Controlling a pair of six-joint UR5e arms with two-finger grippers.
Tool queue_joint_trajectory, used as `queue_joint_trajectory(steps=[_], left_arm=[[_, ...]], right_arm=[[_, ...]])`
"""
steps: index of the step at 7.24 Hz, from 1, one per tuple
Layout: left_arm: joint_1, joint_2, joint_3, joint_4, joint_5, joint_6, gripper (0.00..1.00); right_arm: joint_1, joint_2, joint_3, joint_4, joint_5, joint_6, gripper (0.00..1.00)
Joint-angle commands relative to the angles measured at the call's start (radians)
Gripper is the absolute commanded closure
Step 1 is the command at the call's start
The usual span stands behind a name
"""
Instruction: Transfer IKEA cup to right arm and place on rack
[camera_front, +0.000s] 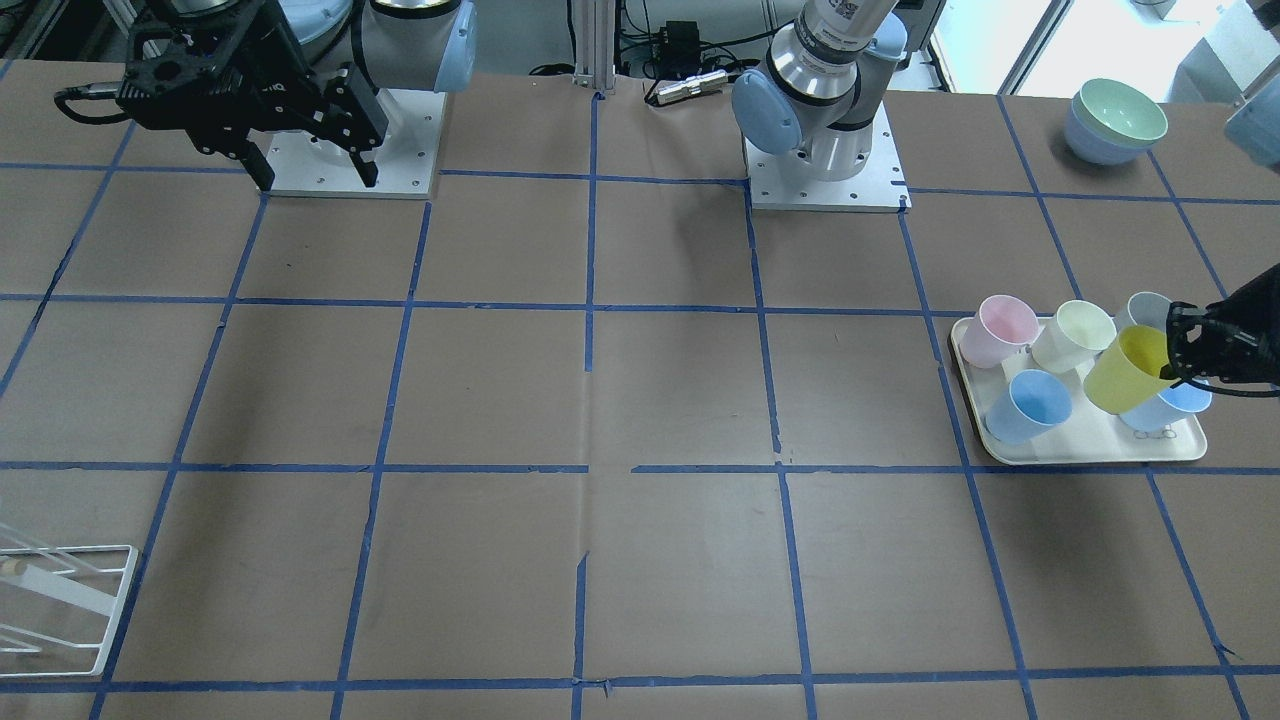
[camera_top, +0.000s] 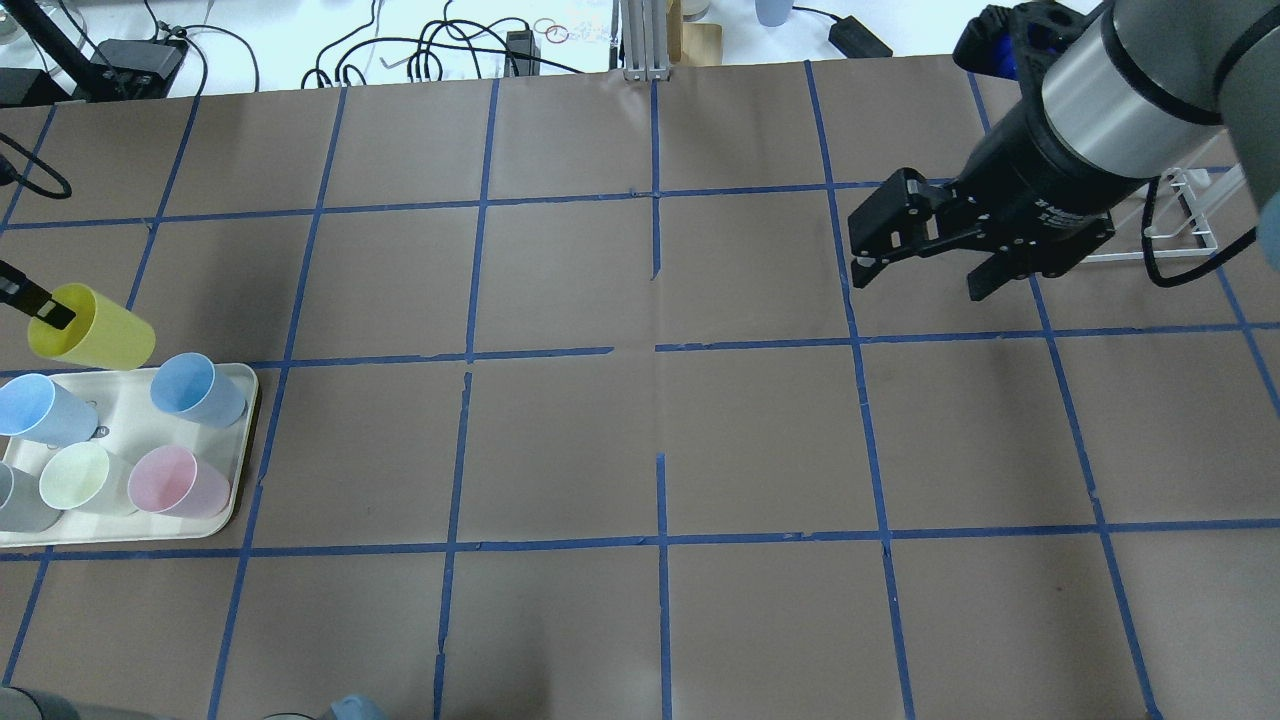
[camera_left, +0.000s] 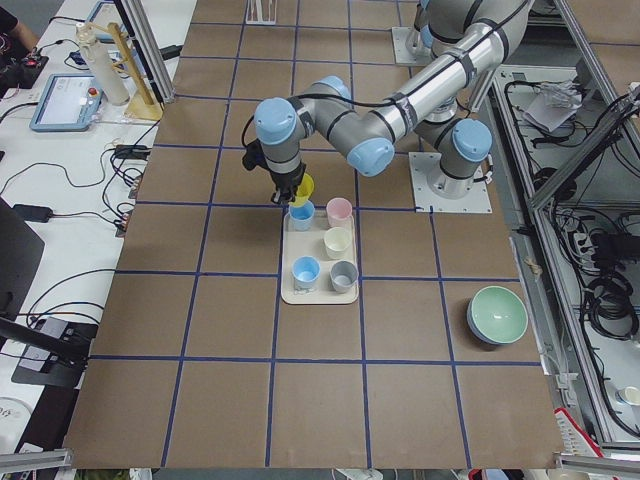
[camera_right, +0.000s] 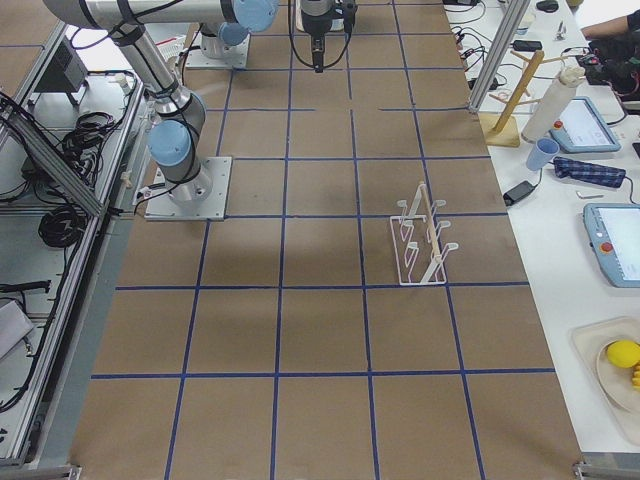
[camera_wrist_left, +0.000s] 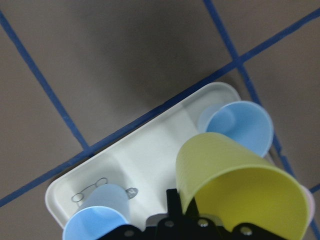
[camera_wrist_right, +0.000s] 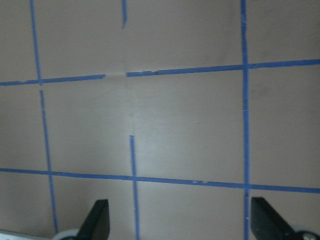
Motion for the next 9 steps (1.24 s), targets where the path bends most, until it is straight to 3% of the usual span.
queue_joint_trajectory(steps=[1, 4, 5, 7, 9], left_arm=[[-0.077, 0.061, 0.108, -0.342, -0.231, -0.175, 1.00], [-0.156, 0.104, 0.099, -0.614, -0.652, -0.350, 1.00], [-0.209, 0.111, 0.096, -0.670, -0.782, -0.381, 1.00], [-0.311, 0.120, 0.094, -0.744, -0.995, -0.391, 1.00], [-0.420, 0.118, 0.093, -0.747, -1.126, -0.412, 1.00]], right_arm=[[-0.076, -0.001, 0.003, 0.026, 0.405, 0.001, 0.00], [-0.156, 0.001, 0.015, 0.236, 0.892, -0.004, 0.00], [-0.197, 0.007, 0.018, 0.319, 1.003, -0.013, 0.00], [-0.223, 0.025, 0.058, 0.330, 1.021, -0.129, 0.00], [-0.223, 0.024, 0.119, 0.329, 1.208, -0.194, 0.00]])
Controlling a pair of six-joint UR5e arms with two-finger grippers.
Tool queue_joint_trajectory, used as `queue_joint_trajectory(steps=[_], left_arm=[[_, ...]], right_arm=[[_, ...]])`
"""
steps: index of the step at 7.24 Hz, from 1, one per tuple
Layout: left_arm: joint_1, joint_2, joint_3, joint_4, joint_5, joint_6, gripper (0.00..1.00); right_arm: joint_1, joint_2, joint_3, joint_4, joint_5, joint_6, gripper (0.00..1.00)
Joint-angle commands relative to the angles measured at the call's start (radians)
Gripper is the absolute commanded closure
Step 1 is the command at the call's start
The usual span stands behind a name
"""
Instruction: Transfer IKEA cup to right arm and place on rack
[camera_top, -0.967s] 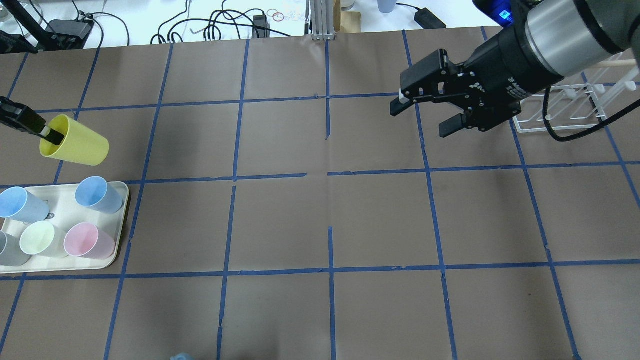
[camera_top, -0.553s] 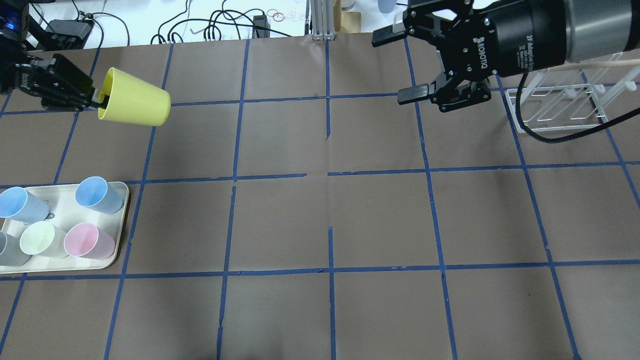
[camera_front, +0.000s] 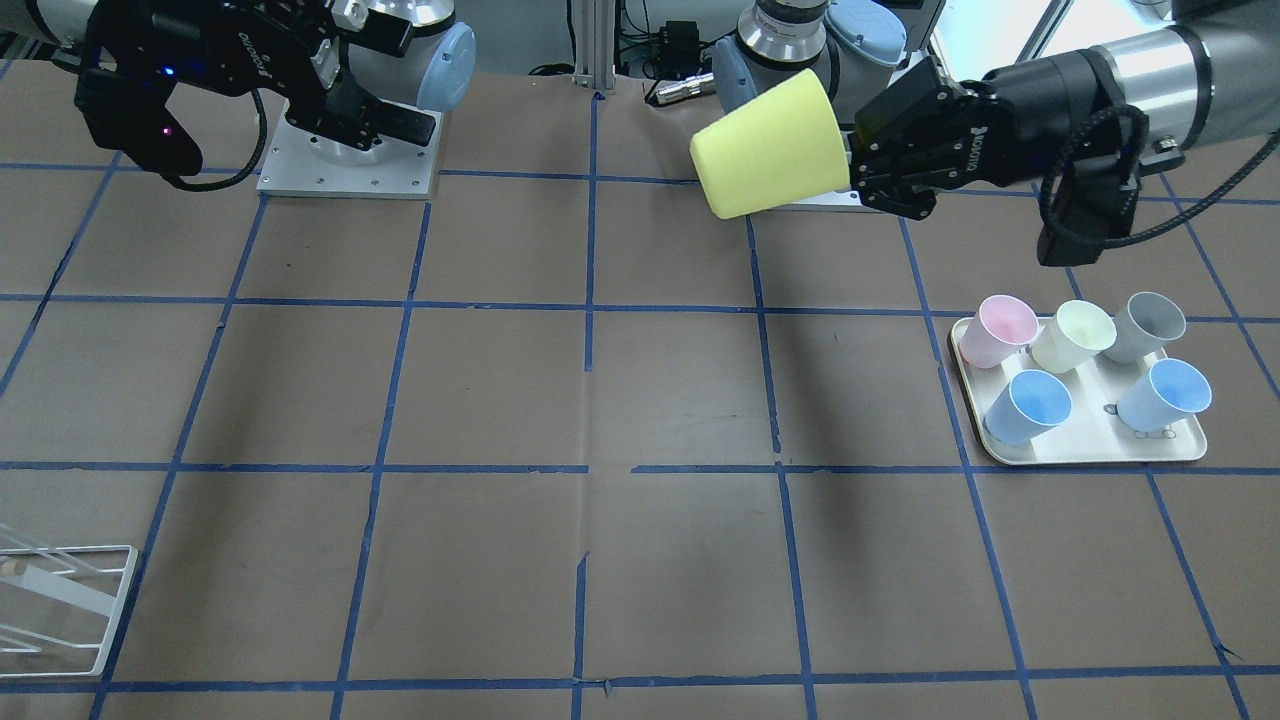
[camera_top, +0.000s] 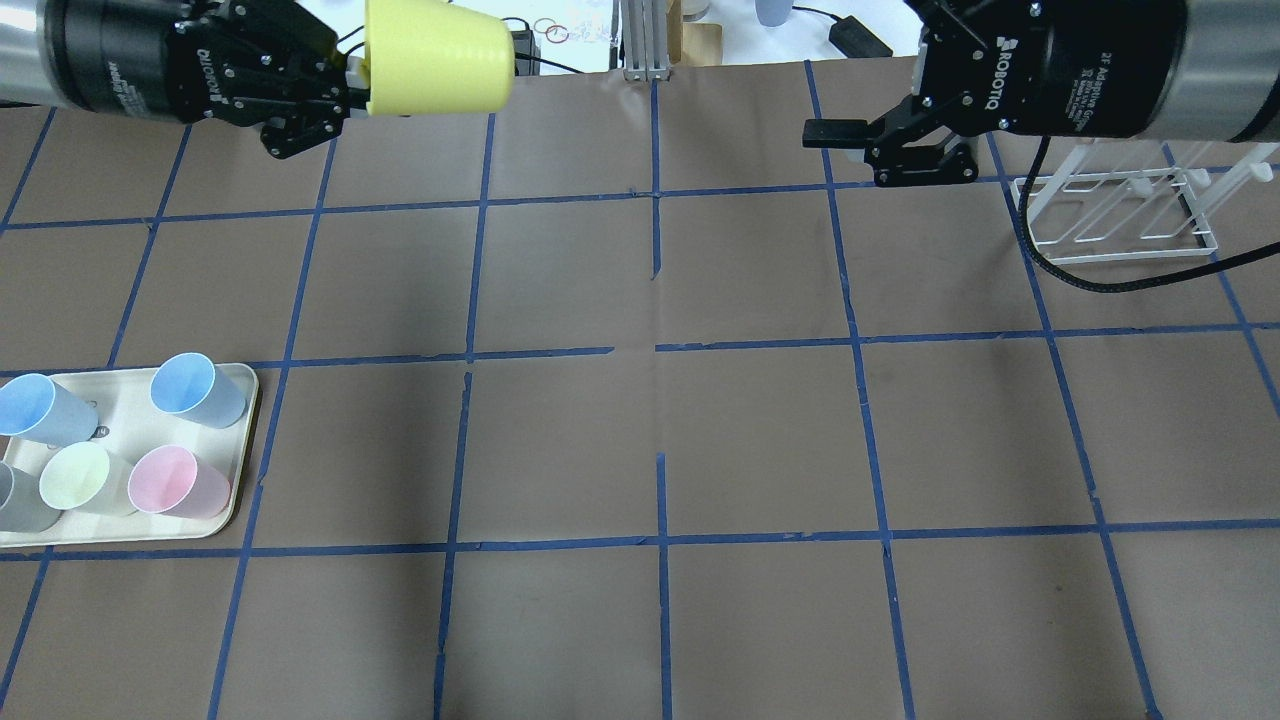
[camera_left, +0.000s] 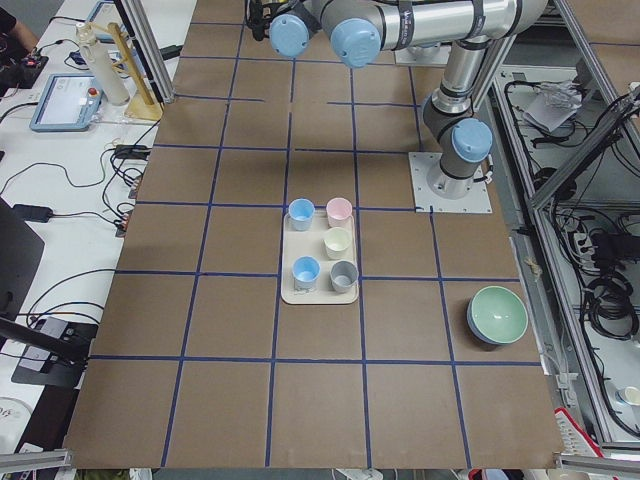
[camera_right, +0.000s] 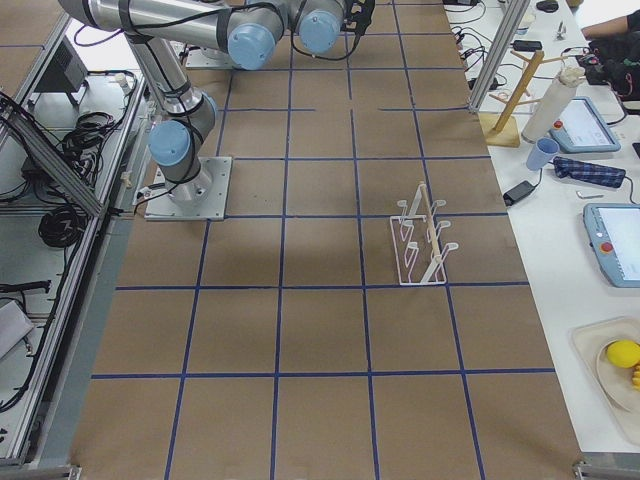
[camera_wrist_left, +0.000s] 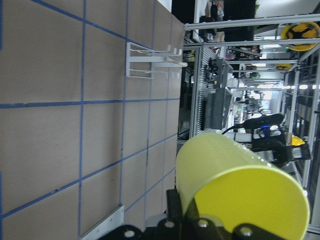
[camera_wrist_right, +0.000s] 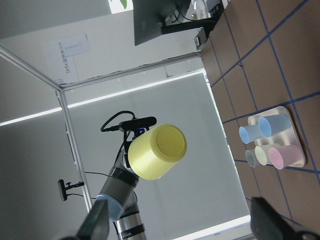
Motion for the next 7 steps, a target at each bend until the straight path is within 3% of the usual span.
queue_joint_trajectory(steps=[1, 7], left_arm=[[-0.103, -0.004, -0.005, -0.005, -0.101, -0.035, 1.00], [-0.202, 0.006, -0.034, -0.002, -0.210, -0.069, 1.00]], right_arm=[[0.002, 0.000, 0.036, 0.000, 0.113, -0.045, 0.00], [0.057, 0.028, 0.054, 0.003, 0.162, -0.138, 0.00]])
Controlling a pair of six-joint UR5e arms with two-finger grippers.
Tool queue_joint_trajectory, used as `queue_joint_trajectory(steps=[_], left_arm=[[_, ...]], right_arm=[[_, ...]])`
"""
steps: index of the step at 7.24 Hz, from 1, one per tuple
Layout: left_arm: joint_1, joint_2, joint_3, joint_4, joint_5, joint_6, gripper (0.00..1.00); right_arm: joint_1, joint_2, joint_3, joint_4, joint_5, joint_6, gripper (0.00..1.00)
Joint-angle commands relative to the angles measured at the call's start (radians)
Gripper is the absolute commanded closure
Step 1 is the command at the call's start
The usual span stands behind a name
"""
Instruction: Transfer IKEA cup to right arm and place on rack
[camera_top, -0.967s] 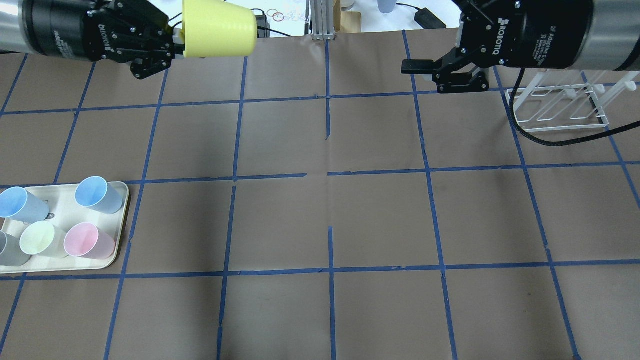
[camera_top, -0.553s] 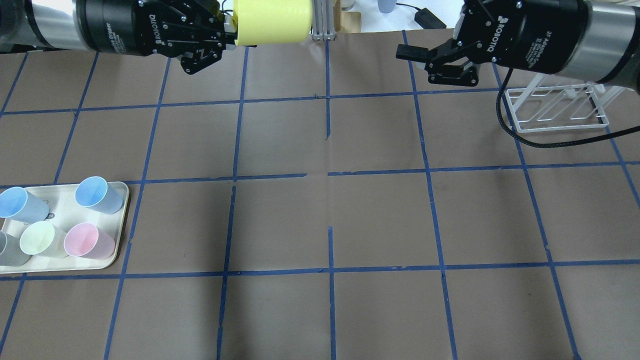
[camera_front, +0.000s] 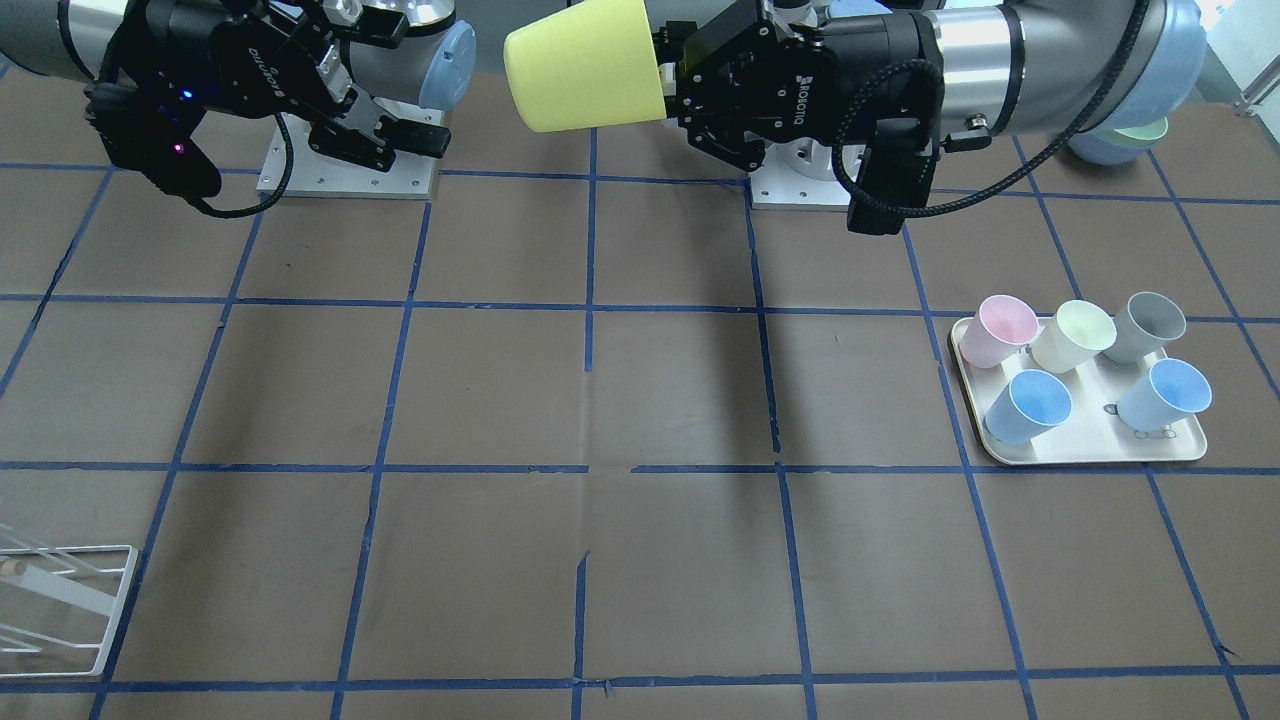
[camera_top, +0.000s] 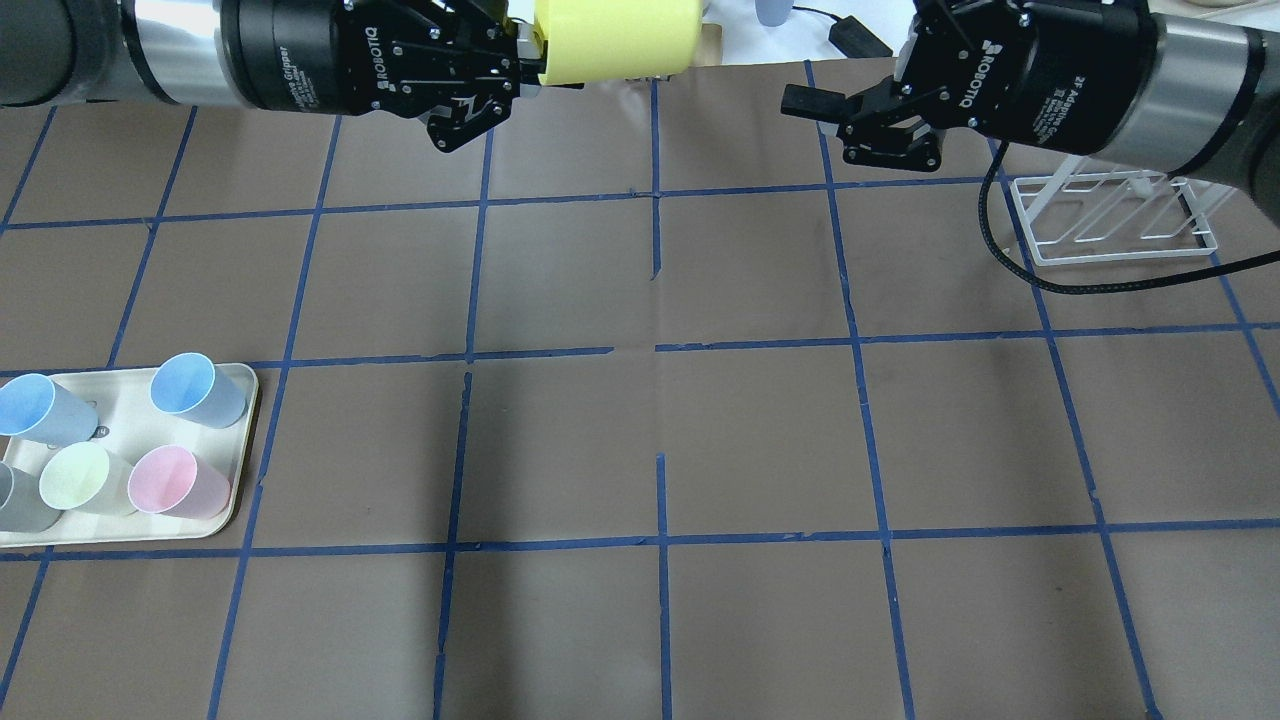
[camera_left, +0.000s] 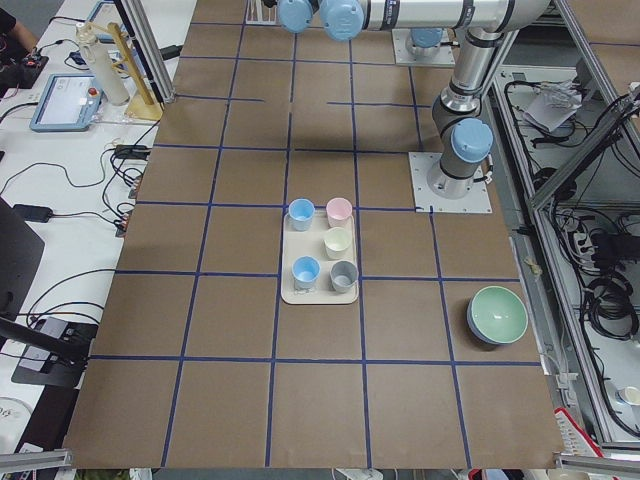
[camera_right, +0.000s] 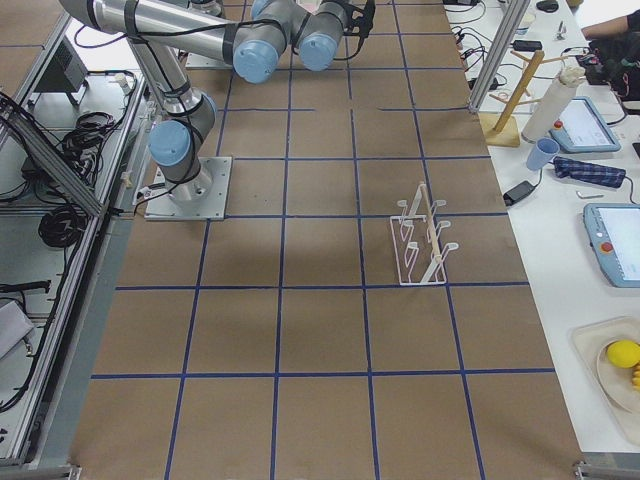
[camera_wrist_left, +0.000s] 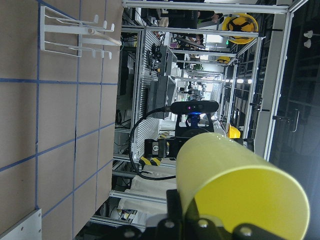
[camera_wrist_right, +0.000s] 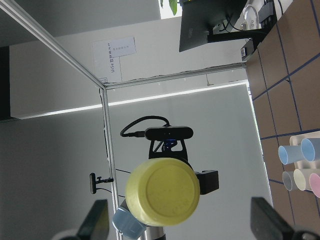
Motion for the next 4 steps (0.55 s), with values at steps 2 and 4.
queue_joint_trajectory(steps=[2, 4], left_arm=[[-0.029, -0.004, -0.004, 0.001, -0.018, -0.004, 1.00], [-0.035, -0.006, -0.004, 0.003, -0.025, -0.004, 1.00]], right_arm=[[0.055, 0.018, 0.002, 0.001, 0.053, 0.076, 0.00], [0.058, 0.012, -0.004, 0.001, 0.060, 0.111, 0.00]])
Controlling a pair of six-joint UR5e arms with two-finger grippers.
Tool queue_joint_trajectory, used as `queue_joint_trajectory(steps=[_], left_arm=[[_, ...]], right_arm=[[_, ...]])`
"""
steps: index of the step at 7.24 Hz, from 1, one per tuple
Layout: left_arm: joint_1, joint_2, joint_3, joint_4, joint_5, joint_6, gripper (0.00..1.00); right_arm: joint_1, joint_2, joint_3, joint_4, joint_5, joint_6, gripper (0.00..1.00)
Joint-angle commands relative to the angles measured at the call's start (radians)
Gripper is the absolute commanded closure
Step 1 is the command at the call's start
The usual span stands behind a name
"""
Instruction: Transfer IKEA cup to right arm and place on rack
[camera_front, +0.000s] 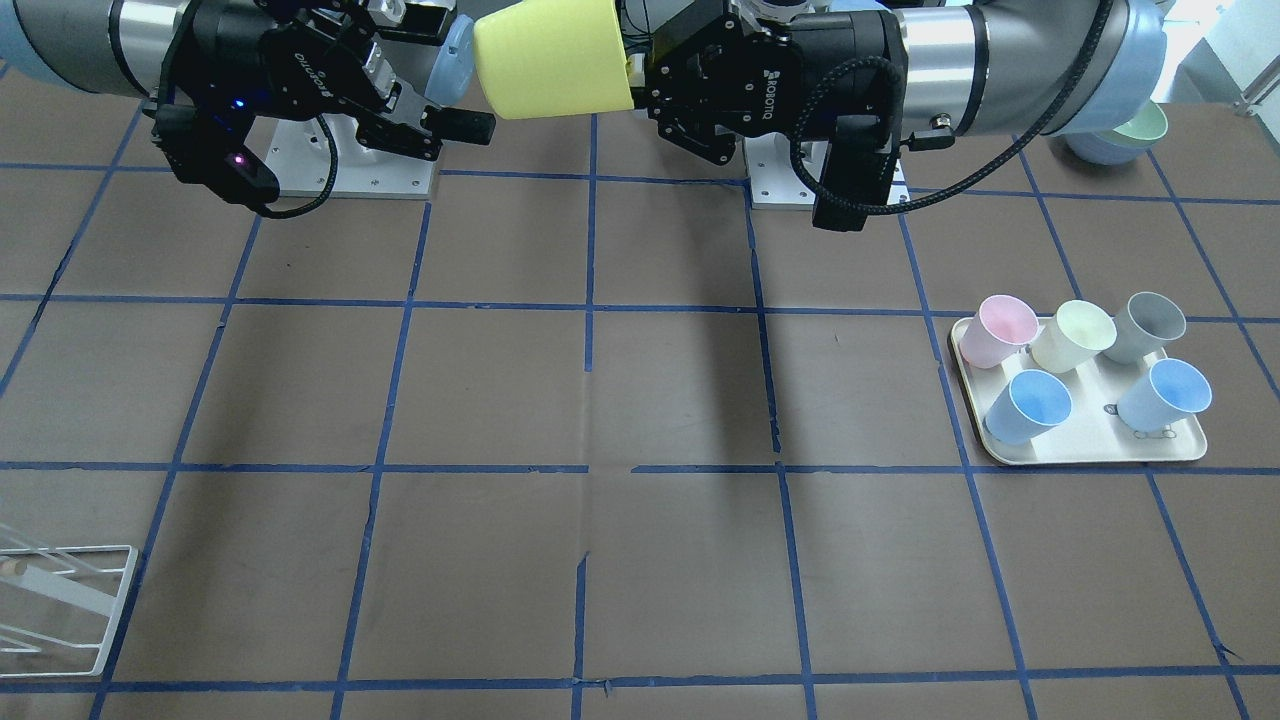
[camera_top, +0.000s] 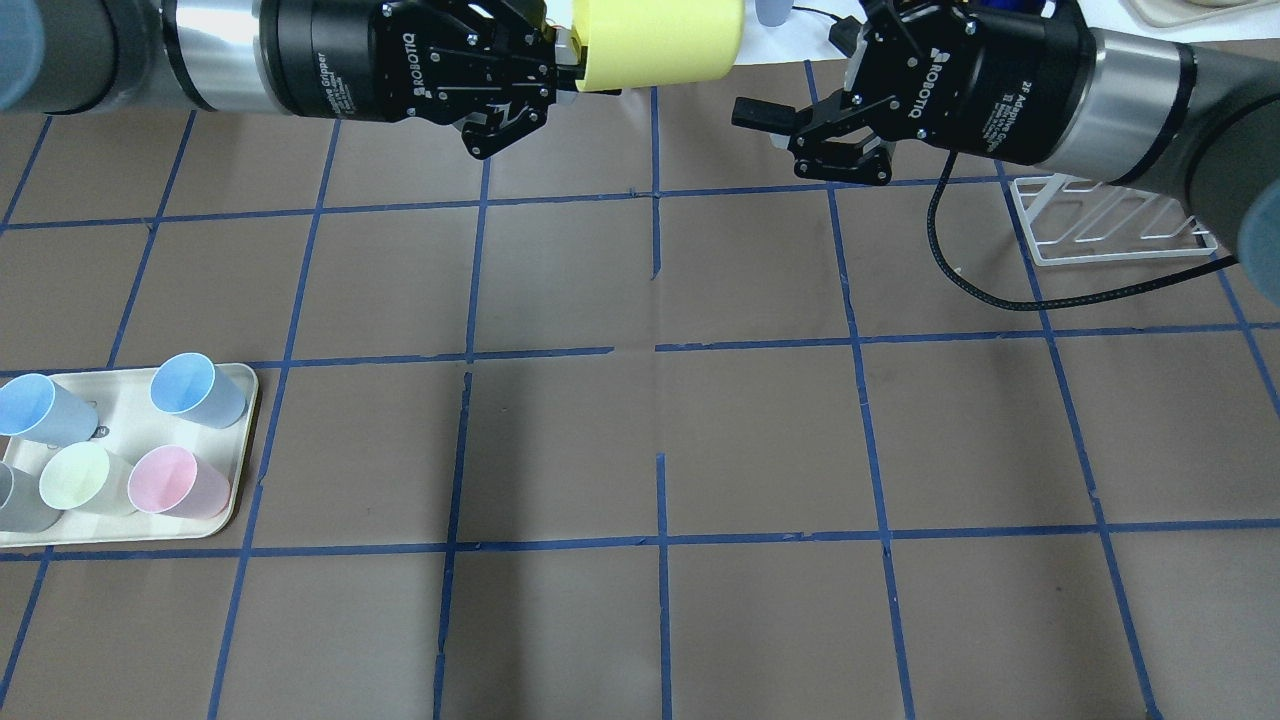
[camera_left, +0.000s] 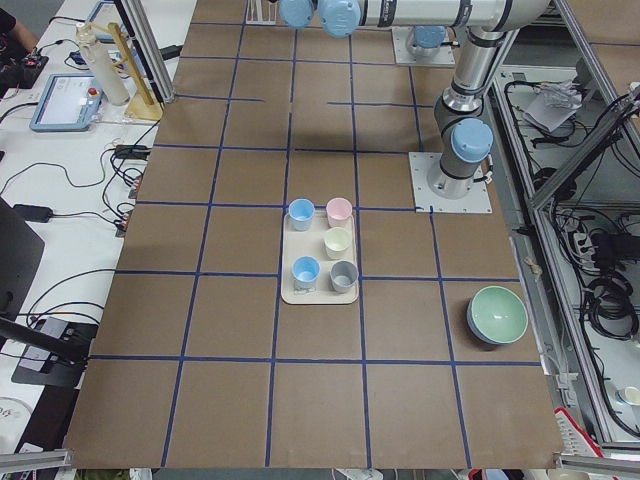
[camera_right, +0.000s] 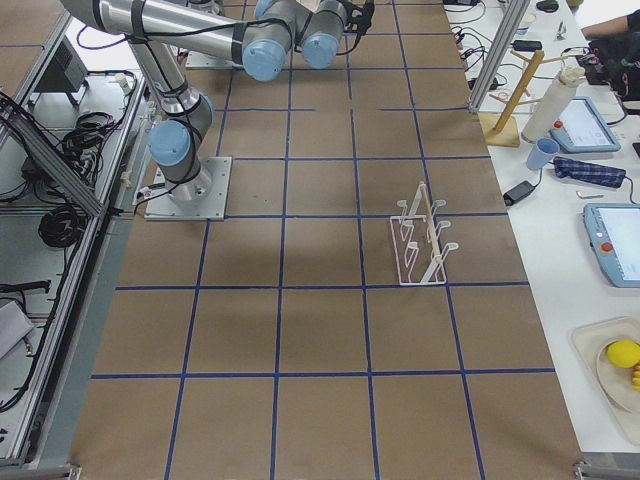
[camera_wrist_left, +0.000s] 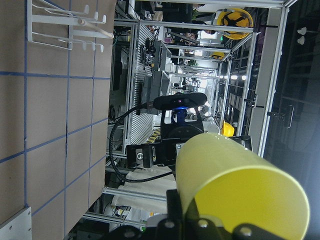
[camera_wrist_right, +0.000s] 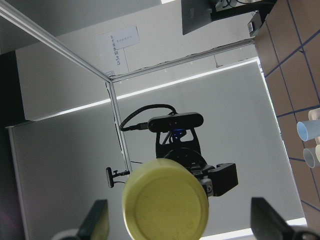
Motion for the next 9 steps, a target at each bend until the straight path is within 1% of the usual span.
queue_joint_trajectory(steps=[1, 3, 4, 6, 7, 8, 9], left_arm=[[-0.003, -0.003, 0.000, 0.001, -0.006, 0.000, 1.00], [-0.003, -0.004, 0.000, 0.001, -0.006, -0.002, 1.00], [-0.005, -0.006, 0.000, 0.002, -0.006, 0.000, 1.00], [-0.003, -0.006, -0.003, 0.005, -0.004, -0.002, 1.00], [-0.003, -0.007, -0.003, 0.007, -0.004, -0.002, 1.00], [-0.003, -0.011, -0.003, 0.007, -0.004, -0.002, 1.00], [-0.003, -0.012, -0.003, 0.008, -0.004, -0.002, 1.00]], right_arm=[[0.004, -0.002, -0.010, -0.002, 0.015, 0.047, 0.00], [0.056, 0.001, -0.012, -0.005, 0.026, 0.049, 0.00], [0.061, 0.004, -0.013, -0.003, 0.043, 0.052, 0.00], [0.061, 0.004, -0.015, -0.011, 0.040, 0.098, 0.07], [0.061, 0.004, -0.015, -0.014, 0.040, 0.098, 0.09], [0.061, 0.006, -0.015, -0.014, 0.040, 0.098, 0.19], [0.061, 0.007, -0.015, -0.015, 0.040, 0.098, 0.32]])
